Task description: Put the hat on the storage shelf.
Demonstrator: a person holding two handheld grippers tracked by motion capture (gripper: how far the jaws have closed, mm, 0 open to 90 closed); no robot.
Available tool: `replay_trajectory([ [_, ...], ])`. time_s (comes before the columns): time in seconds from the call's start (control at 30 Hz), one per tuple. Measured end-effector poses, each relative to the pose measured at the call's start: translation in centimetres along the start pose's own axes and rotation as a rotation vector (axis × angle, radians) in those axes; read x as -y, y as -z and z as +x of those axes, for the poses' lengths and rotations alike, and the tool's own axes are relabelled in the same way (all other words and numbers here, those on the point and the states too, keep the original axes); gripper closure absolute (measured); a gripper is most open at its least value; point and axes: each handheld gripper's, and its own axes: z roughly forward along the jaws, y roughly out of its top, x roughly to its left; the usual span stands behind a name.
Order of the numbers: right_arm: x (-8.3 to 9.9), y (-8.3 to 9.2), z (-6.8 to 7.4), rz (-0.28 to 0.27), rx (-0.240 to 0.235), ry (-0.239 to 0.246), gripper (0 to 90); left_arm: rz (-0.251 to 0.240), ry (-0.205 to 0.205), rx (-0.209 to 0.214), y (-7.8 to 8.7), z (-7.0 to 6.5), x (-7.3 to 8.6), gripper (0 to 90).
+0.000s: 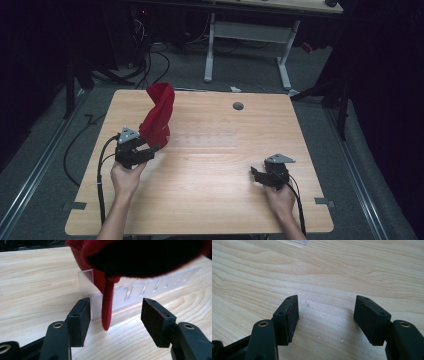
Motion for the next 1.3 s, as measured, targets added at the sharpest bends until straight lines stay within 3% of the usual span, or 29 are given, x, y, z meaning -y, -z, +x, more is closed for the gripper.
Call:
replay_trajectory([
  [0.37, 0.0, 0.0, 0.0, 0.000, -0.001, -0.001, 37.0, 0.000, 0.008, 0.010, 1.8, -0.2, 0.5, 39.6],
  [0.77, 0.0, 0.0, 0.0, -0.001, -0.001, 0.001, 37.0, 0.007, 0.023, 0.029, 3.8, -0.9, 2.2, 38.7],
  [1.03, 0.0, 0.0, 0.0, -0.001, 0.000, 0.001, 37.0, 0.030, 0.039, 0.058, 4.2, -1.6, 3.9, 38.3],
  [1.3, 0.0, 0.0, 0.0, -0.001, -0.001, 0.001, 36.9, 0.077, 0.018, 0.077, 3.7, -2.4, 6.2, 37.5],
])
